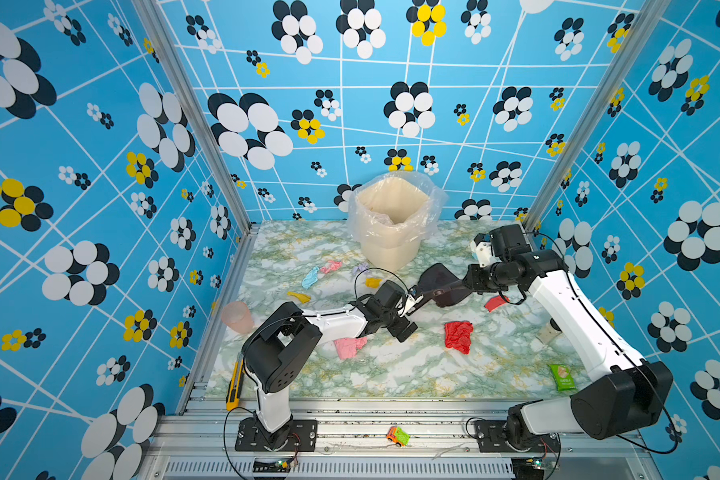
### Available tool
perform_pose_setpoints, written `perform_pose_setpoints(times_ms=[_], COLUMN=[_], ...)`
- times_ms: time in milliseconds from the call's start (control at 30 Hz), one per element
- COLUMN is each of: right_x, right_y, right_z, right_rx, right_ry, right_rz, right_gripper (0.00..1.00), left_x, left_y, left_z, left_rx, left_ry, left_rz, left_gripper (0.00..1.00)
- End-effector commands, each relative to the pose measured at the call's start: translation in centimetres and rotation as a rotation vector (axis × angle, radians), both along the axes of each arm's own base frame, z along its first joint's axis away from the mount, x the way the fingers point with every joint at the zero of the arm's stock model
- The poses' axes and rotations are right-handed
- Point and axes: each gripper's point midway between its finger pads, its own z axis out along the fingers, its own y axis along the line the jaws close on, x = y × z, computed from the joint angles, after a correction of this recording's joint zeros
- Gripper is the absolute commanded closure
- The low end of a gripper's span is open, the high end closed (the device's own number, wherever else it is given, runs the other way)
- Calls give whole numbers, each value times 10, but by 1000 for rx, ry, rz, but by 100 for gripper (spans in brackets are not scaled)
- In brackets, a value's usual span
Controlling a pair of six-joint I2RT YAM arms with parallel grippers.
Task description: Sweep away the paper scraps from the table
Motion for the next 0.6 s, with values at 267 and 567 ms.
perform_pose_setpoints(times_ms=[267,567], right_x=[15,21], right_y=[-51,-59], right_z=[39,40], right_rx=[62,96], right_ry=[-115,-131], right_rz=[-177,-215], right_gripper=[100,100], left_x=[37,51], left_y=[-21,-35], left_z=[9,4], left_rx=[-88,-79], left_ry=[-44,-7], left_rz=[-53,-67], left_gripper=[1,1])
